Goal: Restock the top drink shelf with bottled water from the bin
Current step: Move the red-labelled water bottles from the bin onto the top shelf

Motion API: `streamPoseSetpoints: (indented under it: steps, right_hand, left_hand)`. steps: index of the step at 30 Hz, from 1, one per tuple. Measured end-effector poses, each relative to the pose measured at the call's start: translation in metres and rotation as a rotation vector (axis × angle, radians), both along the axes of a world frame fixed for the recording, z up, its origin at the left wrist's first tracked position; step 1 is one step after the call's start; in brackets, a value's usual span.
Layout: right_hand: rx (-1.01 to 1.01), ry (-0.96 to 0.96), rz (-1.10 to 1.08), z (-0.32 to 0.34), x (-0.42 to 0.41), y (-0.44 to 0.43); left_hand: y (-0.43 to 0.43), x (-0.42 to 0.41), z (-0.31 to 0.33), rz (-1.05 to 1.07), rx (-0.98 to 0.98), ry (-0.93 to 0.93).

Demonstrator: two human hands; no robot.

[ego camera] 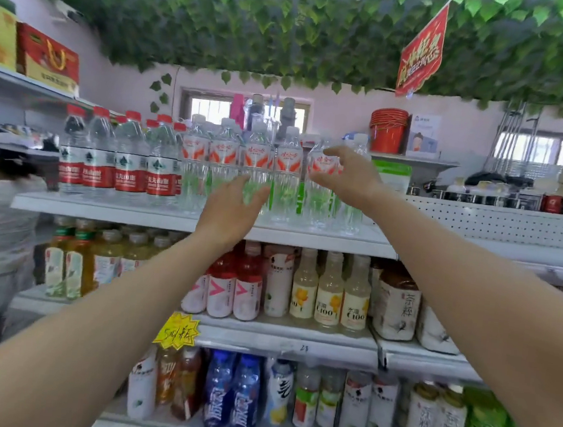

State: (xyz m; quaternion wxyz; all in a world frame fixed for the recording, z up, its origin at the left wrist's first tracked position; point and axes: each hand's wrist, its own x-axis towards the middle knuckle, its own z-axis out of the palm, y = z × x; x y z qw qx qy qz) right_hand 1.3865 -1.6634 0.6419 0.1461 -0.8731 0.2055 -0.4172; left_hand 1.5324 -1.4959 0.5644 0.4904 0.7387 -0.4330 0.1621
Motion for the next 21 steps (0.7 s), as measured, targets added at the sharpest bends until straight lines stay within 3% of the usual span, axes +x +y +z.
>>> streamPoseSetpoints:
  steps: [8,21]
  right_hand:
    - [-0.03,0.171,0.031,-0.06,0.008,0.08]
    - [0.091,0.571,0.219,-0.26,0.081,0.137]
  left_hand:
    - [0.079,-0.007,-0.041,0.153,0.032,-0.054]
    - [0.167,0.01,-0.231,0.347,0.391,0.187]
